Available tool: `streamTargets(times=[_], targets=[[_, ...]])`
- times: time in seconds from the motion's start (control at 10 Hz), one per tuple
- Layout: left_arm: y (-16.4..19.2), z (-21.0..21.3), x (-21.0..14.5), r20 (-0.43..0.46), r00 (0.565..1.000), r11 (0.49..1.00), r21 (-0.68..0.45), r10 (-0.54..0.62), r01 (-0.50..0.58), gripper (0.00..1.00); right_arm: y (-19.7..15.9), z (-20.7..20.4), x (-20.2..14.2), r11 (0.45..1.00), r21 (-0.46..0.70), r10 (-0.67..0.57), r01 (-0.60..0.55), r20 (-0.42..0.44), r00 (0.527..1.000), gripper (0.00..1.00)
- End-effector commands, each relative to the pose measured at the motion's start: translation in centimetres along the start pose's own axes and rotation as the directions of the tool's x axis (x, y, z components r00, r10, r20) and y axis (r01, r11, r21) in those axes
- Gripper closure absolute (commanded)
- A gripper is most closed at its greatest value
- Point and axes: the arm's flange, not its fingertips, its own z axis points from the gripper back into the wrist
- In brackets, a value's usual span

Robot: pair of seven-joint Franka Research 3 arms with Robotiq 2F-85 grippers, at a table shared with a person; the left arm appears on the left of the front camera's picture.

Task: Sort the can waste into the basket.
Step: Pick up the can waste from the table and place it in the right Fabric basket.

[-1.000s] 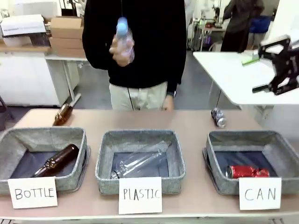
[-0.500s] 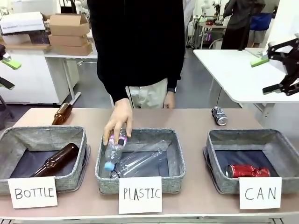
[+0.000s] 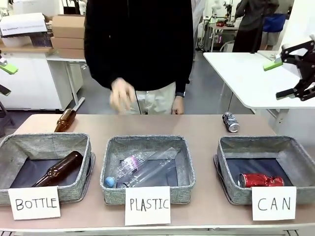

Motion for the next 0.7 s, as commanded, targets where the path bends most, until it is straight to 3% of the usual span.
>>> streamTargets(times=[0.0,0.1,0.2,0.3,0.4,0.6], targets=[[-0.1,0.1,-0.2,-0.002,1.0,1.0,0.006,0.001,-0.001,0.0,-0.3,0.2,-0.1,1.0,0.002,0.02,-0.02,-0.009,1.0,0.0],[-0.1,0.1,-0.2,-0.002,1.0,1.0,0.006,0.001,-0.001,0.0,0.0,0.0,0.0,1.0,0.0,0.0,0.0,0.0,1.0,0.0],[-0.1,0.1,-0.2,-0.002,1.0,1.0,0.006,0.001,-0.001,0.0,1.9,-2.6,0.9,0.947,-0.321,-0.024,0.032,0.03,0.999,0.0],[-0.1,0.1,-0.2,-0.002,1.0,1.0,0.006,0.001,-0.001,0.0,3.2,-5.0,4.3,0.842,-0.534,0.052,-0.077,-0.06,0.997,0.0],[-0.1,0.1,-0.2,-0.002,1.0,1.0,0.006,0.001,-0.001,0.0,3.4,-6.4,8.1,0.666,-0.745,0.044,-0.048,-0.025,0.999,0.0],[-0.1,0.1,-0.2,-0.002,1.0,1.0,0.006,0.001,-0.001,0.0,1.0,-8.6,12.4,0.383,-0.924,0.023,-0.022,-0.014,1.0,0.0]])
